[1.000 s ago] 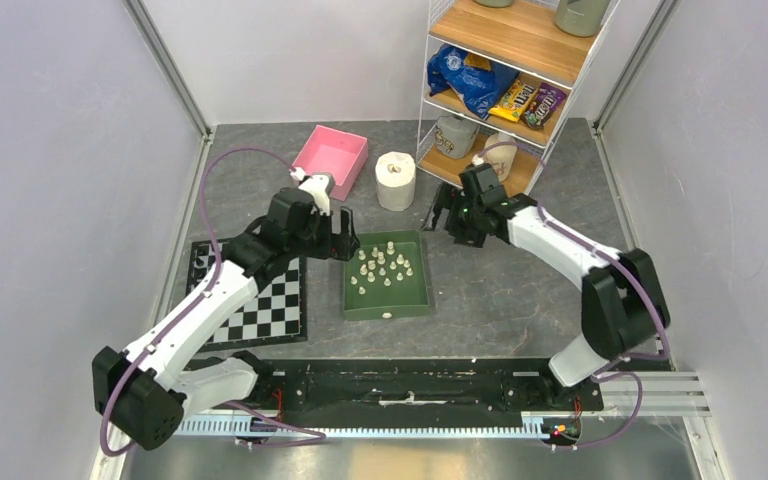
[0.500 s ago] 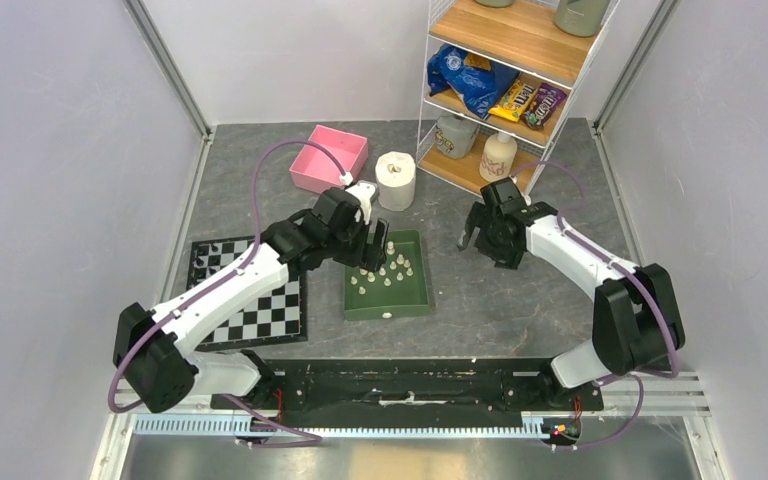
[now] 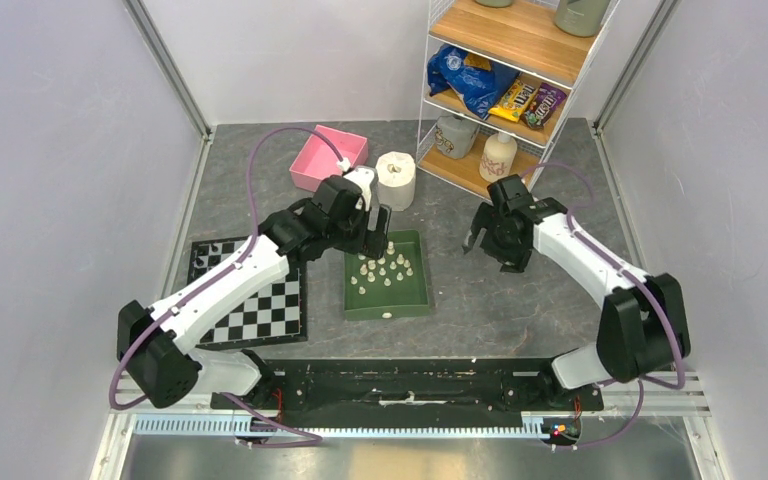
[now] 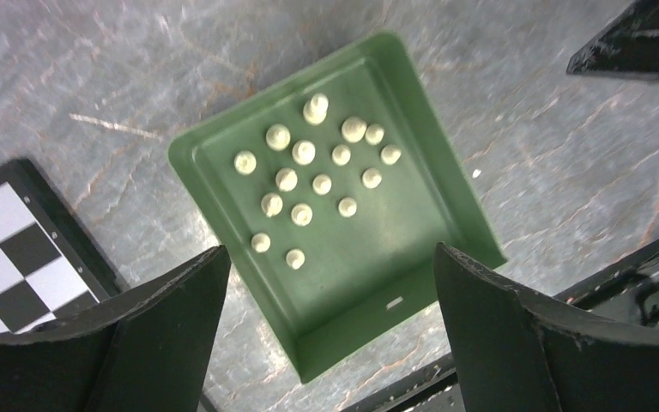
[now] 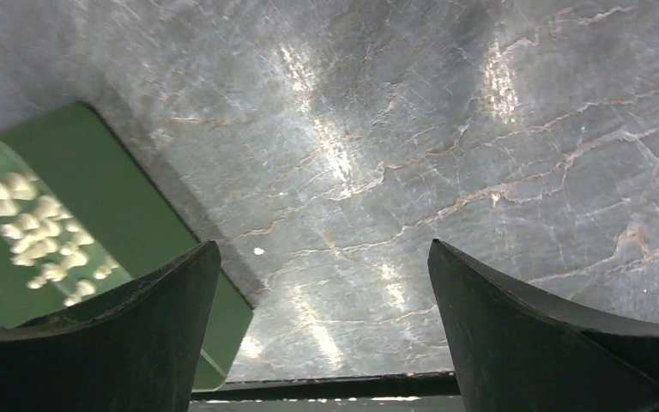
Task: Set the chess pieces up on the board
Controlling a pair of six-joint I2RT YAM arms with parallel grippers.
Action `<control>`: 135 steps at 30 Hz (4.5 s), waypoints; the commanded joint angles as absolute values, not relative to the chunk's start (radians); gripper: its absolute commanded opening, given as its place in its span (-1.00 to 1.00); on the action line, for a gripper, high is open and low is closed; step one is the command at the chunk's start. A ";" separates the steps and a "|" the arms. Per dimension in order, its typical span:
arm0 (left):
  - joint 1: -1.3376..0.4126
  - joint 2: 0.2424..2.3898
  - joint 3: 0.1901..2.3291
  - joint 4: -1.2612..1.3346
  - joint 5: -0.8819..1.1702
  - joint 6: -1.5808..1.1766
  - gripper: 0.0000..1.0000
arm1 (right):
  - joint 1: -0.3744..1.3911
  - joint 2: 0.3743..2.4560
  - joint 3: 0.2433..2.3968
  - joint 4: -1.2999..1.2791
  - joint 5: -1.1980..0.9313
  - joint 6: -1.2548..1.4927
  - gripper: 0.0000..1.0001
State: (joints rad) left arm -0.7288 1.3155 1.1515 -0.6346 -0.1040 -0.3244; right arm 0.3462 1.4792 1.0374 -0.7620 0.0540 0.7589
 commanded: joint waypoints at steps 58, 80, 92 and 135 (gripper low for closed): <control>-0.882 1.825 1.302 -0.609 -0.234 -0.545 -0.20 | 0.254 1.383 1.095 -0.793 -0.075 0.610 0.81; -0.871 1.813 1.272 -0.624 -0.273 -0.577 -0.29 | 0.255 1.387 1.095 -0.793 -0.079 0.615 0.81; -0.870 1.807 1.255 -0.637 -0.287 -0.596 -0.30 | 0.255 1.391 1.094 -0.793 -0.085 0.615 0.82; -0.859 1.858 1.258 -0.624 -0.237 -0.591 -0.49 | 0.254 1.416 1.099 -0.793 -0.098 0.613 0.81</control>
